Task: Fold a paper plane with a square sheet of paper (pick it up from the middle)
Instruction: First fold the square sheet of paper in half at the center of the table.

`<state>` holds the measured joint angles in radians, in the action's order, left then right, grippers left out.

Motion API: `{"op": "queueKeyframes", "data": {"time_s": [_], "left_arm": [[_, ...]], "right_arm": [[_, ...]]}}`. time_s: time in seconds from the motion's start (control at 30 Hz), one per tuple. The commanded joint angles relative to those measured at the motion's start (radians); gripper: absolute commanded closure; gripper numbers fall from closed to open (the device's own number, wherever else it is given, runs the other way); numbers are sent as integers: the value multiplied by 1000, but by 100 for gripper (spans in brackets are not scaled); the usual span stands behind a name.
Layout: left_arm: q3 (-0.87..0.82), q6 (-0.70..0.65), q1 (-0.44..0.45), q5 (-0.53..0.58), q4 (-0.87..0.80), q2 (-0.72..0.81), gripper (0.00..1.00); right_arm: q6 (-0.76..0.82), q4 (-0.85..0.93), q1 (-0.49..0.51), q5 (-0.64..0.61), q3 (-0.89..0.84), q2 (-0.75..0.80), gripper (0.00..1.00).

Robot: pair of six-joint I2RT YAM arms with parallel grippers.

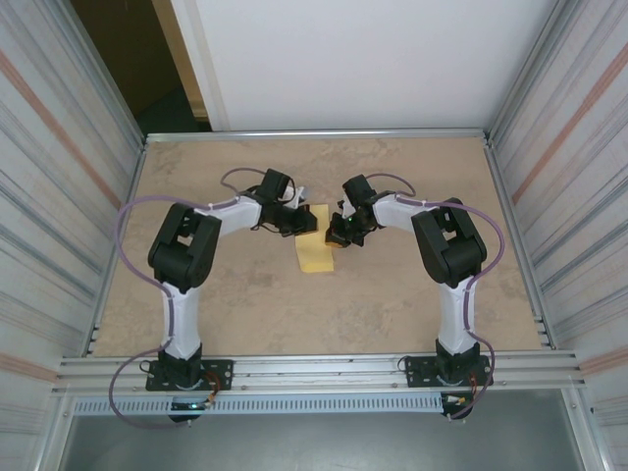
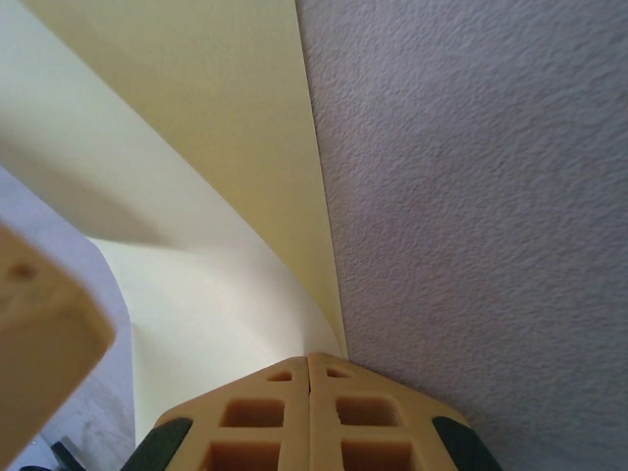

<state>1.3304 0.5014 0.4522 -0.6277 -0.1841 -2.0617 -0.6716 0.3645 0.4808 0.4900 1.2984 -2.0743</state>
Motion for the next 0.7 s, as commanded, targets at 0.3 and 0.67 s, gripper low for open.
{"op": "queueKeyframes", "data": {"time_s": [0.3,0.67], "left_arm": [[-28,-72,-181,40,-76,-50,93],[-25,53,-125,-109,80,60,93]], "right_arm": [[23,159,5,-260,-106,-151,100],[23,160,6,-257,-101,-162,100]]}}
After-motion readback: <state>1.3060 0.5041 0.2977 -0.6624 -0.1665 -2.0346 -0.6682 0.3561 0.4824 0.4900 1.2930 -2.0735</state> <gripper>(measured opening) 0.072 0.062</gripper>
